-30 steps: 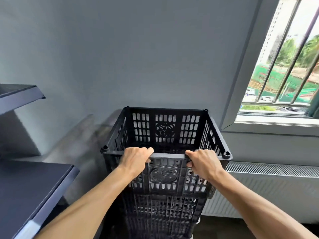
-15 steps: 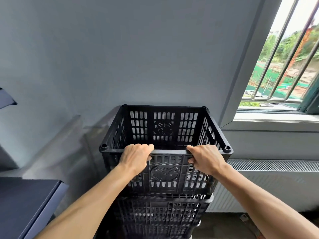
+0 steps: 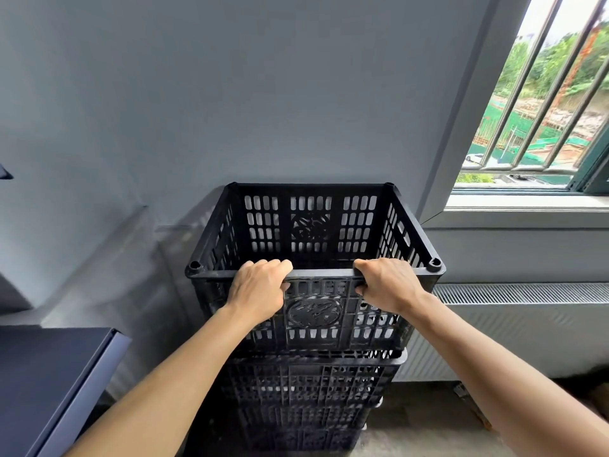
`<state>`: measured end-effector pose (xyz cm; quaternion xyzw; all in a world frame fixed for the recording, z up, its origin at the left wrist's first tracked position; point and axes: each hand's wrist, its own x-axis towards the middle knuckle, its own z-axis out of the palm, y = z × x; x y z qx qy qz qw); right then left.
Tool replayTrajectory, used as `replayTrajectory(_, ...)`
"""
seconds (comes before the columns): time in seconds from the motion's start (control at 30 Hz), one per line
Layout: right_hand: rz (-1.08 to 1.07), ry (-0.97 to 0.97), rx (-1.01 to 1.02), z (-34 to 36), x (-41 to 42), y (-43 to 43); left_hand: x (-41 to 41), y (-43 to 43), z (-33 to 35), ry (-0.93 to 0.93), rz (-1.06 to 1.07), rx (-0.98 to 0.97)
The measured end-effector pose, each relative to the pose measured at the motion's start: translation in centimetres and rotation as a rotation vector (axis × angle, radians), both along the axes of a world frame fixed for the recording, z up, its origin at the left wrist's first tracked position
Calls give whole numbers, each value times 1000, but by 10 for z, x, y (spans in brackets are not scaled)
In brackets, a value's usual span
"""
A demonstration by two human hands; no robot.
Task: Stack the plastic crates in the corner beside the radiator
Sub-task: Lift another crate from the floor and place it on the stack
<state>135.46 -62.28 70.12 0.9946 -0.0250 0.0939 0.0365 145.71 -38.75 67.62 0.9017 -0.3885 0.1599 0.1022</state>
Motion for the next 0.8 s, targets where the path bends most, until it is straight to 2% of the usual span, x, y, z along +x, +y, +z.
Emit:
replayTrajectory(0.13, 15, -1, -38, -5, -3, 8, -7, 8, -6, 24, 22, -35)
replayTrajectory(0.8, -10, -17, 43, -2, -14, 5, -10, 9, 14, 101, -2, -56)
